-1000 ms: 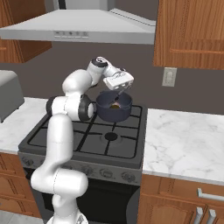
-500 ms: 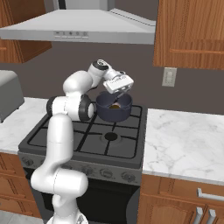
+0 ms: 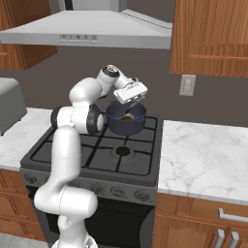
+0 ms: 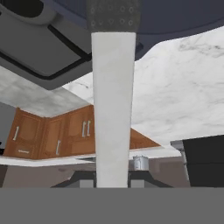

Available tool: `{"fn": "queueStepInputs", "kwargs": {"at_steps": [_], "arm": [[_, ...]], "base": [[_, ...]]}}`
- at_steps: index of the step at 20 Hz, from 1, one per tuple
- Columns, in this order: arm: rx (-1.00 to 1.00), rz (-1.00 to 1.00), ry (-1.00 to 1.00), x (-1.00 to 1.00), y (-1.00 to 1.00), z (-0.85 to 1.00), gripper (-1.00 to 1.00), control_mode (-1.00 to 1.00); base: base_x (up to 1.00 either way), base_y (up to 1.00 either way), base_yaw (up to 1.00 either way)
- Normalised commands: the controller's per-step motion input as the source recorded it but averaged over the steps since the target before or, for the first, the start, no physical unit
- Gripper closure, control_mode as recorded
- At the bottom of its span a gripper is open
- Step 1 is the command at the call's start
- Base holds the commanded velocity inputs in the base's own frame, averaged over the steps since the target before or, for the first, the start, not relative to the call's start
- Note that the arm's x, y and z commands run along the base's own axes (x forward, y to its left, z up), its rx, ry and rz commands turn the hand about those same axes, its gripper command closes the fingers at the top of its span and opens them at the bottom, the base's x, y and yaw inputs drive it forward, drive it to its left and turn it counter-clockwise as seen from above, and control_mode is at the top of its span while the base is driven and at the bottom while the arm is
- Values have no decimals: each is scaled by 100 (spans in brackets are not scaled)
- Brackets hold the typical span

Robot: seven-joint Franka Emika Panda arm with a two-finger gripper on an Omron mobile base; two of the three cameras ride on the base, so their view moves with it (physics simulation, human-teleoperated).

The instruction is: Put the garlic and avocado in the pot. Retrieve the spatula and lightly stir the vegetables in the pot.

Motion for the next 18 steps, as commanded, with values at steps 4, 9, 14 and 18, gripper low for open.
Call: {"fn": "queueStepInputs", "kwargs": {"at_steps": [4,9,14,18], "arm": [[0,0,0,-1,0,-2,100,-100],[0,0,0,-1,0,0,100,-100],[0,0,0,-1,0,-2,100,-100],[0,-6,0,-1,0,-14,100,-100]], "base": [[0,0,0],[0,0,0],[0,0,0],[0,0,0]]}}
